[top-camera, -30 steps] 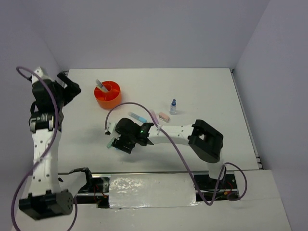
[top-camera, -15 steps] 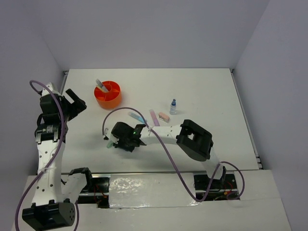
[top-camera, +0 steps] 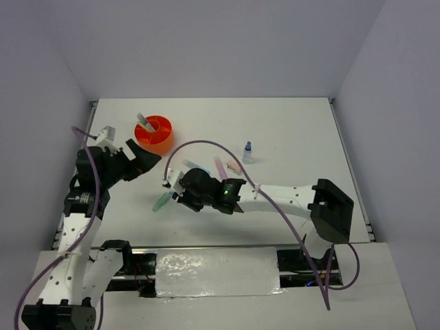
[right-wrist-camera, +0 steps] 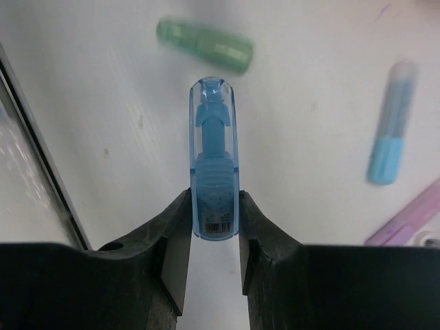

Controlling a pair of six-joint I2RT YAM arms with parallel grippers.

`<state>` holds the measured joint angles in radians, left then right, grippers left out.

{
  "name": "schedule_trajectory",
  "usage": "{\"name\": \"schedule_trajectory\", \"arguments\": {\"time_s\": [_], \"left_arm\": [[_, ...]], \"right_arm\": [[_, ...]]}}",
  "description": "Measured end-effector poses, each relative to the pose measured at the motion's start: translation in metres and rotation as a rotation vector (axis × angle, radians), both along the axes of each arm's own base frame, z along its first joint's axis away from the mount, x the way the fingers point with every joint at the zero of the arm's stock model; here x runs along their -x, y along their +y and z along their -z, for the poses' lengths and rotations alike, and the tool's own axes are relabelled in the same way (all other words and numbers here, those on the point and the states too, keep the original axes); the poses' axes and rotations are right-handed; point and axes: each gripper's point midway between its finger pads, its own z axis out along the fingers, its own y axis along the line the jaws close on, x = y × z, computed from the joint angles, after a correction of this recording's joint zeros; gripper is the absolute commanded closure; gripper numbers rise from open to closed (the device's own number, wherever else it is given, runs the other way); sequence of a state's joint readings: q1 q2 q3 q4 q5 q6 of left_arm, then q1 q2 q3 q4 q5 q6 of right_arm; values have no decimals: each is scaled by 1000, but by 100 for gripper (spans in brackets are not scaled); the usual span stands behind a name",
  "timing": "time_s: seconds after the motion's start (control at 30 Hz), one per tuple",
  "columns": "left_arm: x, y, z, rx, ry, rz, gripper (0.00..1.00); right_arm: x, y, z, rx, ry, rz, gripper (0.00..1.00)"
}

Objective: Sort the stationery into containers
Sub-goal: Pick up the stationery from the center of the board, then place the stationery in the storage box.

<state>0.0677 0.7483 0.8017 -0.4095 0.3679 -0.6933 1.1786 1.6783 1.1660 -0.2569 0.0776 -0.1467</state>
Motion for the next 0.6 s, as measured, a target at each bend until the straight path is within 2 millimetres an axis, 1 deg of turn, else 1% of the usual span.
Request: {"name": "schedule_trajectory", "arguments": {"time_s": [0.07,0.1,0.13,0.17,0.23,0.33,0.37,0.43,0.53,0.6], "left_arm": [[3,-31,-6,42,-16,105,1],[7,-47,-8,56,-21,166,1],[8,-59,-9,67,-19,208,1],[7,-68,-8,73,-15,226,1],[2,-76,-4,73,1,227,2],[10,-93,6,74,41,287,5],[11,-95,7,75,45,297,6],[12,-96,10,75,50,300,6],[12,-96,10,77,49,300,12],[12,-98,7,89,42,311,20]], "right_arm": [[-8,6,-31,-95,-37,36,99],[-11,9,-43,-130,-51,51,99],[-14,11,-52,-162,-62,66,99],[-15,9,-58,-172,-66,81,99],[-19,5,-69,-202,-80,113,99],[-24,8,-87,-264,-104,132,99],[-25,9,-93,-284,-111,136,99],[-27,9,-104,-318,-129,146,99],[-30,9,-118,-357,-152,166,100],[-33,9,-122,-370,-164,178,100]]}}
